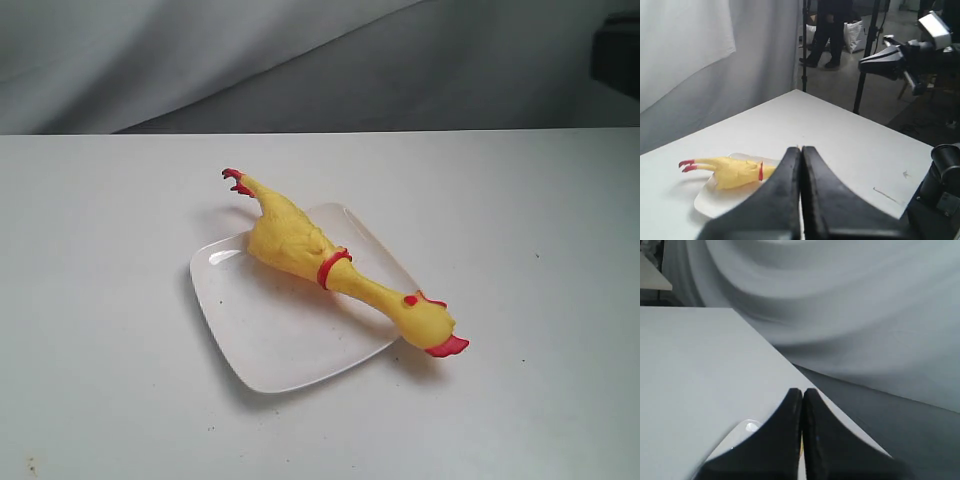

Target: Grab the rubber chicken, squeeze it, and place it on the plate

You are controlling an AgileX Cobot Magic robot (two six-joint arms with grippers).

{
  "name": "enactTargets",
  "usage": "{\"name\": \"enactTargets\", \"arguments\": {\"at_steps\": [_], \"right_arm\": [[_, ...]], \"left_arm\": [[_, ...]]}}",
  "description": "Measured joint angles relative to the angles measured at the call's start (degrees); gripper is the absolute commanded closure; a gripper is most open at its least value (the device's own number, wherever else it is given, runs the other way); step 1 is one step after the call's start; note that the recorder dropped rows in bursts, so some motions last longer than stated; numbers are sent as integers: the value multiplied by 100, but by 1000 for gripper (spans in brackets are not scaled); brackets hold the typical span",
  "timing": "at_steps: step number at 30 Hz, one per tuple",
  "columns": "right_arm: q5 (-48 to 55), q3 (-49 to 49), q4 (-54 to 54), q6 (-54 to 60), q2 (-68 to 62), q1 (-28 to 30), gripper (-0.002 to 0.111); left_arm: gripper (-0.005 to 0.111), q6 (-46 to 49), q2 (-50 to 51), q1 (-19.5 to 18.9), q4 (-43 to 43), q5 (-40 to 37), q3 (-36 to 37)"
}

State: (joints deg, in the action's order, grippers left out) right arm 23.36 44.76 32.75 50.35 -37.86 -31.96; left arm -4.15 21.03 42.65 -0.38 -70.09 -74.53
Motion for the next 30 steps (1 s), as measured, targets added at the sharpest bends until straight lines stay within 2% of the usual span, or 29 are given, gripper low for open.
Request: {"name": "enactTargets", "arguments": {"at_steps": [7, 14, 22, 30], "right_arm": [[65, -259, 65, -219, 611, 0, 108], [91, -259, 78, -260, 698, 0, 108], [91, -259, 78, -260, 703, 0, 108], [91, -259, 78, -260, 703, 0, 108]], "left_arm": [[107, 15, -372, -855, -187, -13, 558], [107, -231, -1019, -1351, -187, 139, 1049], [107, -290, -1822, -1834, -187, 1454, 2327], [107, -290, -1991, -1928, 104, 1566, 3313]]}}
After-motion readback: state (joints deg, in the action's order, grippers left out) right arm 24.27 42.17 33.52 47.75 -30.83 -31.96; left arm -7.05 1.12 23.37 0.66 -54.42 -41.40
